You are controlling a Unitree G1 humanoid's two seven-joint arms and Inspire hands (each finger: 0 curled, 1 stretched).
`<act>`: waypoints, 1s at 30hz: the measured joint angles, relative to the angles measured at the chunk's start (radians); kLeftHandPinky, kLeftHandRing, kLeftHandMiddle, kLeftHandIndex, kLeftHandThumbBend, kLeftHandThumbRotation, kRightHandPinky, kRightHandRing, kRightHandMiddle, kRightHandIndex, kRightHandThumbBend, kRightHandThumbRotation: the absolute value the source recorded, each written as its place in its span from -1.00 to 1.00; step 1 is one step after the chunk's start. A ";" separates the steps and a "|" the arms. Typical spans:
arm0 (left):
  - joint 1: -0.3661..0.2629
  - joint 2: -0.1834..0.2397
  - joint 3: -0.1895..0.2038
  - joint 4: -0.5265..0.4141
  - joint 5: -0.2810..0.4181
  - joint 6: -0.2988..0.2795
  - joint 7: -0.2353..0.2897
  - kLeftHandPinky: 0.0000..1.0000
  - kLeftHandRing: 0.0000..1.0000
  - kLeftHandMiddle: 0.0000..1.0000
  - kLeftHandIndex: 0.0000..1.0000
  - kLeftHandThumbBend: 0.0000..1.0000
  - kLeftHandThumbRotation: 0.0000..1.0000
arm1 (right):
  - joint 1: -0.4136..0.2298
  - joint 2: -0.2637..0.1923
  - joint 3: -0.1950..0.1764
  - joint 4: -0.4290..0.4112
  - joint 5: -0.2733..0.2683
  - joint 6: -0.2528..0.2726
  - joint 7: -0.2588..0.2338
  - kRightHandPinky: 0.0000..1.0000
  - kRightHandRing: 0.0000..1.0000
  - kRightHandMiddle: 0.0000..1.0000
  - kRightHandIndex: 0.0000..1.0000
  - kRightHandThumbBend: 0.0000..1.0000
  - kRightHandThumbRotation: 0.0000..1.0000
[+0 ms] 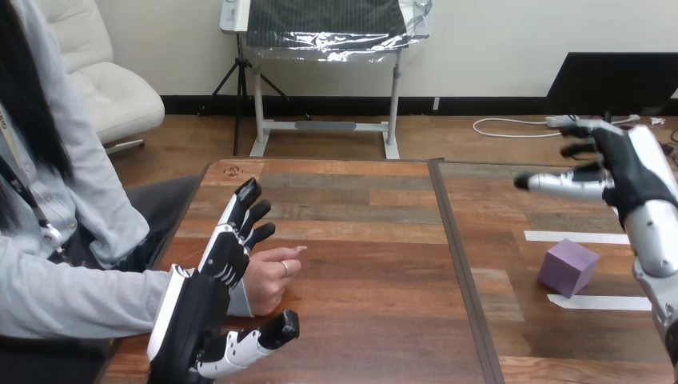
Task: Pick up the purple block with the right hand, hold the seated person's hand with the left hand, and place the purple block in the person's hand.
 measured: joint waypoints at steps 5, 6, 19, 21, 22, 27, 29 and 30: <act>0.012 0.000 0.001 -0.002 0.001 0.000 0.000 0.79 0.90 0.97 0.95 1.00 0.27 | 0.000 -0.002 0.013 0.025 -0.009 0.030 0.001 0.23 0.48 0.54 0.61 1.00 -0.50; 0.014 0.000 0.001 -0.002 0.001 0.000 0.000 0.79 0.90 0.97 0.95 1.00 0.27 | 0.000 -0.002 0.015 0.029 -0.011 0.037 0.002 0.24 0.48 0.54 0.61 1.00 -0.50; 0.024 0.000 0.009 -0.004 0.014 -0.007 0.012 0.78 0.90 0.96 0.95 1.00 0.30 | 0.000 -0.005 0.045 0.067 -0.031 0.115 0.017 0.20 0.46 0.53 0.62 0.99 -0.49; 0.024 0.000 0.009 -0.005 0.012 -0.007 0.012 0.78 0.90 0.96 0.94 1.00 0.31 | 0.000 -0.006 0.048 0.070 -0.033 0.119 0.021 0.18 0.45 0.52 0.62 0.98 -0.49; 0.024 0.000 0.009 -0.006 0.012 -0.008 0.012 0.78 0.90 0.96 0.94 1.00 0.31 | 0.000 -0.007 0.049 0.072 -0.034 0.121 0.023 0.17 0.45 0.52 0.62 0.97 -0.50; 0.024 0.000 0.010 -0.007 0.021 -0.013 0.019 0.77 0.89 0.96 0.94 1.00 0.33 | 0.000 -0.012 0.055 0.074 -0.040 0.134 0.030 0.01 0.30 0.39 0.64 0.94 -0.49; 0.024 0.000 0.011 -0.008 0.023 -0.017 0.021 0.77 0.89 0.96 0.94 1.00 0.31 | 0.000 -0.015 0.056 0.074 -0.040 0.141 0.034 -0.09 0.19 0.30 0.64 0.93 -0.49; 0.024 0.000 0.010 -0.009 0.022 -0.017 0.020 0.78 0.89 0.96 0.94 1.00 0.30 | 0.000 -0.016 0.057 0.074 -0.040 0.144 0.036 -0.13 0.15 0.25 0.64 0.93 -0.48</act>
